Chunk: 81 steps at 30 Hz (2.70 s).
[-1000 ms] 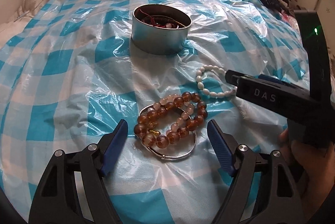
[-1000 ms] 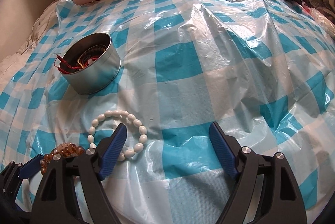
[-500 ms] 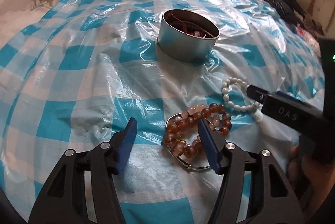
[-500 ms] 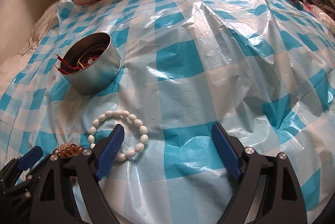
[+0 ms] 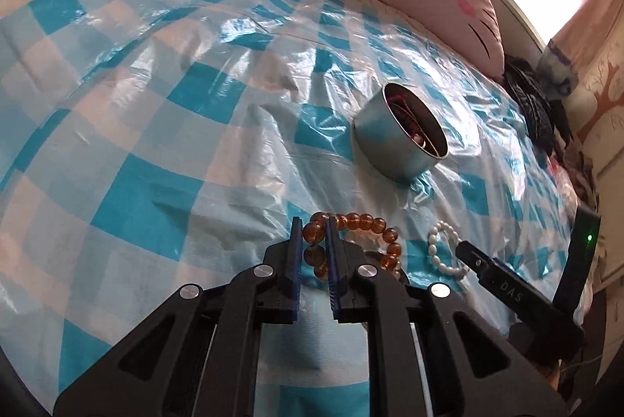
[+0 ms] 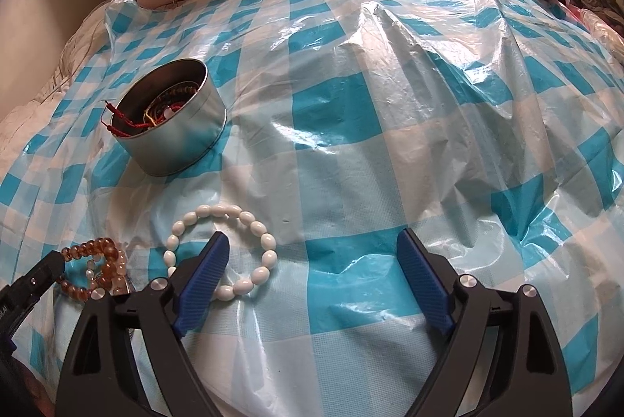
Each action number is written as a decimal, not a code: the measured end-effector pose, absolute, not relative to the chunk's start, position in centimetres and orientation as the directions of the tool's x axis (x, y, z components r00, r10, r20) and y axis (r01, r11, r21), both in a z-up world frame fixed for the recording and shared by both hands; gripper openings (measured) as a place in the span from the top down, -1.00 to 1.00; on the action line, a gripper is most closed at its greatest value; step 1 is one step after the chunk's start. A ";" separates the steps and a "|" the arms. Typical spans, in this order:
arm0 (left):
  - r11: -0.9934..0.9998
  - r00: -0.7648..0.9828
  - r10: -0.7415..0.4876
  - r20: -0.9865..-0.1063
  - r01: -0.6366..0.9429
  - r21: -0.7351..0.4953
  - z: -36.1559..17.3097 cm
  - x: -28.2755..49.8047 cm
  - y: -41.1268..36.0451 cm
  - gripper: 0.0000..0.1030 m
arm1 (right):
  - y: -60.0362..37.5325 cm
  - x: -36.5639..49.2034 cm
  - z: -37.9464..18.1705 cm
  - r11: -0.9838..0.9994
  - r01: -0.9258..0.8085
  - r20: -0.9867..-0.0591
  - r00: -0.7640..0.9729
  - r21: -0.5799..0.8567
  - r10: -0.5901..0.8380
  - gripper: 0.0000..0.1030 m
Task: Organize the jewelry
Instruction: 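Move the left gripper to the amber bead bracelet while the right moves to the white bead bracelet, then close the left gripper on the amber bead bracelet while the right closes on the white bead bracelet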
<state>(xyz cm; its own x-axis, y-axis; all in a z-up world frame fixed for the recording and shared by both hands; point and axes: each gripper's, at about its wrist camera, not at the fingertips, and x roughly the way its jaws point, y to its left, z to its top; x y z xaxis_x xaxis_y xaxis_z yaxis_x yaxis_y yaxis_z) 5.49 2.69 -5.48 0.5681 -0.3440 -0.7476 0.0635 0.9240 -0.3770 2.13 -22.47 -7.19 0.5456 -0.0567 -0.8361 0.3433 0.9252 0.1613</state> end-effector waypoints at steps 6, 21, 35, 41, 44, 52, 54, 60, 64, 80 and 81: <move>0.947 0.611 -0.253 -0.750 -0.002 -0.320 -5.1 5.6 3.6 0.78 | -22.4 2.1 -7.2 0.927 0.339 -0.833 0.549 0.158 -0.059 -0.65; 0.971 0.549 -0.216 -0.807 0.033 -0.237 -6.4 6.4 2.1 0.23 | -20.1 2.5 -7.2 0.964 0.193 -0.823 0.567 0.182 0.042 0.13; 0.968 0.535 -0.231 -0.813 0.040 -0.249 -6.7 6.4 2.0 0.42 | -20.8 2.4 -7.7 0.928 0.176 -0.803 0.570 0.327 0.175 0.84; 0.946 0.548 -0.286 -0.786 0.028 -0.324 -6.3 6.2 3.3 0.78 | -23.2 0.2 -6.1 0.871 0.238 -0.733 0.656 0.429 0.182 0.84; 0.941 0.552 -0.298 -0.779 0.034 -0.336 -6.1 6.2 3.4 0.79 | -23.9 -0.2 -6.2 0.849 0.259 -0.722 0.666 0.460 0.189 0.84; 0.950 0.532 -0.267 -0.804 0.003 -0.313 -6.8 6.5 3.3 0.70 | -23.4 0.5 -7.2 0.869 0.287 -0.778 0.607 0.404 0.162 0.50; 0.954 0.534 -0.252 -0.808 -0.004 -0.300 -6.8 6.6 3.3 0.55 | -23.0 0.7 -7.3 0.883 0.278 -0.788 0.597 0.379 0.150 0.39; 0.965 0.541 -0.214 -0.813 -0.015 -0.263 -6.8 6.6 3.2 0.12 | -21.7 1.5 -7.7 0.922 0.258 -0.819 0.565 0.288 0.098 0.24; 0.974 0.548 -0.184 -0.816 -0.013 -0.228 -6.6 6.6 2.8 -0.04 | -21.8 1.6 -7.8 0.923 0.258 -0.823 0.560 0.286 0.099 0.24; 0.980 0.549 -0.162 -0.820 -0.009 -0.199 -6.6 6.5 2.4 -0.09 | -21.3 1.8 -7.6 0.925 0.239 -0.817 0.566 0.294 0.113 0.06; 0.980 0.549 -0.162 -0.820 -0.009 -0.199 -6.6 6.5 2.4 -0.09 | -21.3 1.8 -7.6 0.926 0.239 -0.816 0.567 0.293 0.111 0.06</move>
